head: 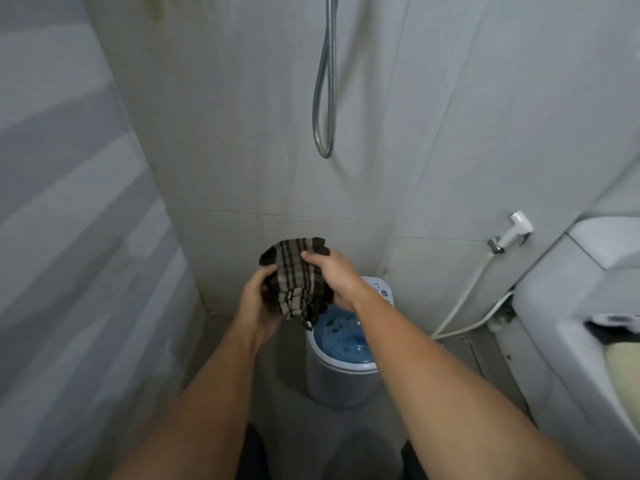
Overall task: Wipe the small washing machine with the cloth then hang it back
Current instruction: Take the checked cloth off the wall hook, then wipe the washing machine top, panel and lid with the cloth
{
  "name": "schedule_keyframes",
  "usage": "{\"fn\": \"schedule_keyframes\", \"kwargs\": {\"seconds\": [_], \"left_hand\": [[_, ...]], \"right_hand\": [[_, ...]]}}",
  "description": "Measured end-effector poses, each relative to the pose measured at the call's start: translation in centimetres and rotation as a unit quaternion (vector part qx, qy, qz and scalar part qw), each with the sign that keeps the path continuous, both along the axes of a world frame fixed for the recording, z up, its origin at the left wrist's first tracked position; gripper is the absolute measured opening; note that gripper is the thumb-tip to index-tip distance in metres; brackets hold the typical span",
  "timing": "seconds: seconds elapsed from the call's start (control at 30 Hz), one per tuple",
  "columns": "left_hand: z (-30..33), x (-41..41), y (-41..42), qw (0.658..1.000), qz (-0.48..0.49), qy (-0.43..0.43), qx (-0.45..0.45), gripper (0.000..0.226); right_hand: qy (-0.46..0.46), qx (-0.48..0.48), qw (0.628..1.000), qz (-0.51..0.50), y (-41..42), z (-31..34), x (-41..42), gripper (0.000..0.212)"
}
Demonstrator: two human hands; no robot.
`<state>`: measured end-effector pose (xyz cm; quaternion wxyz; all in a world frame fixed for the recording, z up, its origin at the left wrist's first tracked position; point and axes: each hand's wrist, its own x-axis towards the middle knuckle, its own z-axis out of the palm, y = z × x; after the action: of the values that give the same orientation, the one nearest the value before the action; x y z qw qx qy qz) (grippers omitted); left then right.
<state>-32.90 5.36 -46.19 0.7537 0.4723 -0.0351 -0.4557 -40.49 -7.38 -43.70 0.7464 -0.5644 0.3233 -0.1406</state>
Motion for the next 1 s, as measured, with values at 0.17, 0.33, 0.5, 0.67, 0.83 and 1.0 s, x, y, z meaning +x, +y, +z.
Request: {"fn": "schedule_keyframes", "kwargs": {"seconds": [0.17,0.33,0.5,0.67,0.83,1.0], "left_hand": [[0.1,-5.3,1.3,0.998,-0.042,0.029,-0.026,0.054],[-0.1,-7.4,2.4,0.999,-0.042,0.003,0.016,0.052],[1.0,-9.1,2.4,0.995,-0.094,-0.023,0.036,0.045],[2.2,-9.7,0.9,0.99,-0.12,-0.055,0.048,0.049],[3.3,-10.4,-0.6,0.989,-0.093,-0.096,0.063,0.039],[4.7,-10.9,-2.0,0.982,-0.067,-0.147,0.1,0.029]], "right_hand": [[0.019,-0.112,0.993,0.034,1.1,1.0,-6.0,0.021],[0.033,-0.203,0.978,0.044,1.3,1.8,-9.7,0.021],[0.024,-0.259,0.965,-0.022,1.2,2.1,-12.3,0.023],[0.132,-0.357,0.911,-0.157,1.1,0.2,-14.0,0.064],[0.108,-0.394,0.884,-0.227,0.6,-1.1,-15.9,0.04],[0.029,-0.332,0.93,-0.159,0.3,-1.5,-16.8,0.009]]}}
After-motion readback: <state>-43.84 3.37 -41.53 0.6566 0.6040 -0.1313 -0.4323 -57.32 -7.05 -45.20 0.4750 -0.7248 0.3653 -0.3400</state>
